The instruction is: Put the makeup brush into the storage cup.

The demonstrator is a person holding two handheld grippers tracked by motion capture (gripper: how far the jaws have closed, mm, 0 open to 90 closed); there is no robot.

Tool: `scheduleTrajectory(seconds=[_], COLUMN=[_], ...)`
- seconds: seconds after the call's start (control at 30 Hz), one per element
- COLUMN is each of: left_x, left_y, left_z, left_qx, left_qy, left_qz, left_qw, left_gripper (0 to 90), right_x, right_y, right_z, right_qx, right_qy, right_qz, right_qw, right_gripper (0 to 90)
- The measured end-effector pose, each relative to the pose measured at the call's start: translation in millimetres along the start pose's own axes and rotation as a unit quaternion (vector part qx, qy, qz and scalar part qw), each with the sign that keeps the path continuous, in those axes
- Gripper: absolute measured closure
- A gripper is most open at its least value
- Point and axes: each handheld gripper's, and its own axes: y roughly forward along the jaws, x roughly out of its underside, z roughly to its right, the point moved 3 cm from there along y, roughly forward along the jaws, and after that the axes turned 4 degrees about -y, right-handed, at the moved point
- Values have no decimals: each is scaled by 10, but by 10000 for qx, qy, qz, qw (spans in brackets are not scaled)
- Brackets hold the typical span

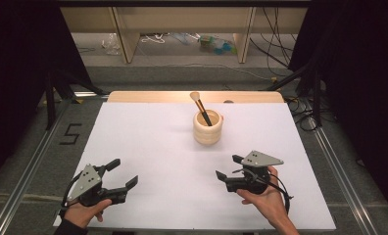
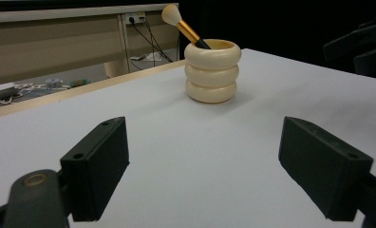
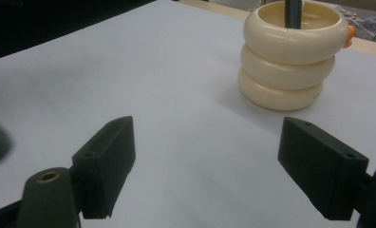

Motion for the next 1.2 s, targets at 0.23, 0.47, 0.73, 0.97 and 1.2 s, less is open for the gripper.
scheduleTrajectory(seconds=[0.23,0.47,0.73,0.97,1.2], left_x=[1,2,4,3,2], left_y=[0,-3,-3,-2,0], left_z=[0,-1,-3,-2,-2], left_qx=[-3,-2,-9,-9,-12], left_qy=[-3,2,1,-2,-2], left_qz=[-2,-6,-10,-4,-6], left_qw=[10000,10000,10000,10000,10000], left_gripper=[168,168,168,168,168], right_x=[47,112,154,177,186], right_y=[-26,-57,-113,-170,-192], right_z=[-25,-35,-73,-98,-95], right_qx=[17,35,83,102,136], right_qy=[-1,-22,-51,-83,-38], right_qz=[-34,-84,-101,-52,-44], right_qw=[10000,10000,9999,9999,9999], right_gripper=[207,206,205,205,205])
